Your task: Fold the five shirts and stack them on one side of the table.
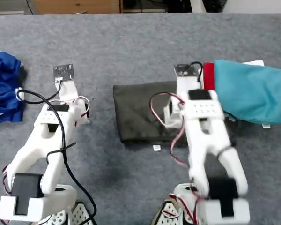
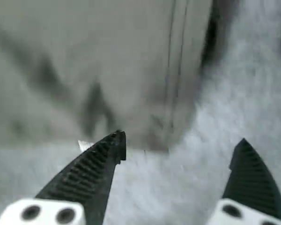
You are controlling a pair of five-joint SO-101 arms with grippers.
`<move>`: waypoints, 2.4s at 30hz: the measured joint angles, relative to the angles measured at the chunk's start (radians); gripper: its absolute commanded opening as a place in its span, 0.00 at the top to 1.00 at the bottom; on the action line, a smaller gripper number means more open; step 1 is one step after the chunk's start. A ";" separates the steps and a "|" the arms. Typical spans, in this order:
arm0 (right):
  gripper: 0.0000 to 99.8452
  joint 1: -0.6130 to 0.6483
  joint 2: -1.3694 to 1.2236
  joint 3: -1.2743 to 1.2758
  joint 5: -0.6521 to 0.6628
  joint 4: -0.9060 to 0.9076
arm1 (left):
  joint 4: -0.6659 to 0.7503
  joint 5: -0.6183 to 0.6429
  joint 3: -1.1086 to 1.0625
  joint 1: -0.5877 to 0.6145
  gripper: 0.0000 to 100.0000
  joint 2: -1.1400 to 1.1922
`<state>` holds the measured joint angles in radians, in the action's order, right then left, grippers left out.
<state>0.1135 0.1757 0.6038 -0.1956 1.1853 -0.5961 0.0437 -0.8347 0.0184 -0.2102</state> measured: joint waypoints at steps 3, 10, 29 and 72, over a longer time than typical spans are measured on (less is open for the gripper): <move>0.63 0.003 -0.127 -0.066 -0.058 -0.095 | 0.014 0.000 -0.008 0.002 0.98 0.000; 0.65 -0.002 -0.399 -0.242 -0.080 -0.137 | 0.020 0.000 -0.008 0.005 0.98 0.000; 1.00 -0.054 -0.560 -0.646 0.075 0.210 | 0.020 -0.035 -0.008 0.005 0.98 0.000; 0.74 -0.746 -0.709 -1.593 0.583 0.456 | 0.021 -0.043 -0.015 0.005 0.98 0.000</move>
<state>-0.6322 -0.5332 -0.9889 0.3874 1.6410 -0.5746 0.0008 -0.8500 0.0230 -0.2102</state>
